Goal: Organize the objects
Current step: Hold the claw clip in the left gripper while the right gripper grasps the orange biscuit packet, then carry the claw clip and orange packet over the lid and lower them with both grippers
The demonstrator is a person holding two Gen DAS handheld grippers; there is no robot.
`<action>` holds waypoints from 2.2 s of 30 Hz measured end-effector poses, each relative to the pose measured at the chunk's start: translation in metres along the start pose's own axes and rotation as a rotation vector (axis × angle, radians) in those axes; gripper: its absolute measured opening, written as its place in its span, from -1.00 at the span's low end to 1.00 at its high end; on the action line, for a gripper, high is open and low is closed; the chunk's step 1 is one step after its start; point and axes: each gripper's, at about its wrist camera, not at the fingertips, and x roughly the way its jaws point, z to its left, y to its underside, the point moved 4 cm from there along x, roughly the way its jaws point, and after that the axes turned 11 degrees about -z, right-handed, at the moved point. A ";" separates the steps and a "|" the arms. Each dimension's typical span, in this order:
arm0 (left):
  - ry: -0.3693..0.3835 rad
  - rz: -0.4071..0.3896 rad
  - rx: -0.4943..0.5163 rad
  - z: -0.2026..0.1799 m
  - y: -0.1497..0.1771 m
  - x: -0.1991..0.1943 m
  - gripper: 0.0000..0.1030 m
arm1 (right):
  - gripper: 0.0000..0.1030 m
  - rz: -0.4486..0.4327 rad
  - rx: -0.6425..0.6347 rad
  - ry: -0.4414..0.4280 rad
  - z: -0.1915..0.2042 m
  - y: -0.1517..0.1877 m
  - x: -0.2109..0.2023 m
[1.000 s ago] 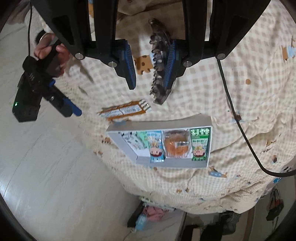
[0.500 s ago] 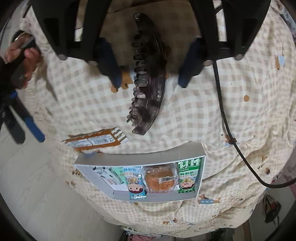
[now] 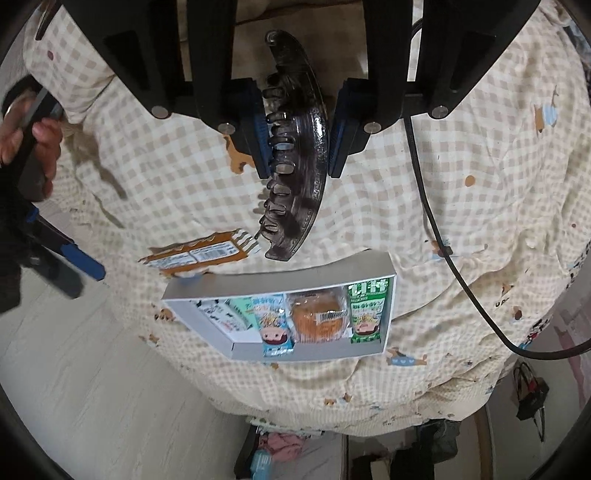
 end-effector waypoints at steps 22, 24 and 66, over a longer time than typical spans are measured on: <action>0.038 -0.040 -0.024 -0.001 0.001 -0.005 -0.35 | -0.91 0.226 0.096 0.052 -0.040 0.003 0.057; 0.037 -0.038 -0.022 -0.001 0.000 -0.005 -0.35 | -0.91 0.225 0.075 0.047 -0.035 0.001 0.053; 0.113 -0.214 -0.135 0.030 -0.136 0.031 -0.37 | -0.94 -0.017 0.542 -0.258 -0.019 -0.087 0.103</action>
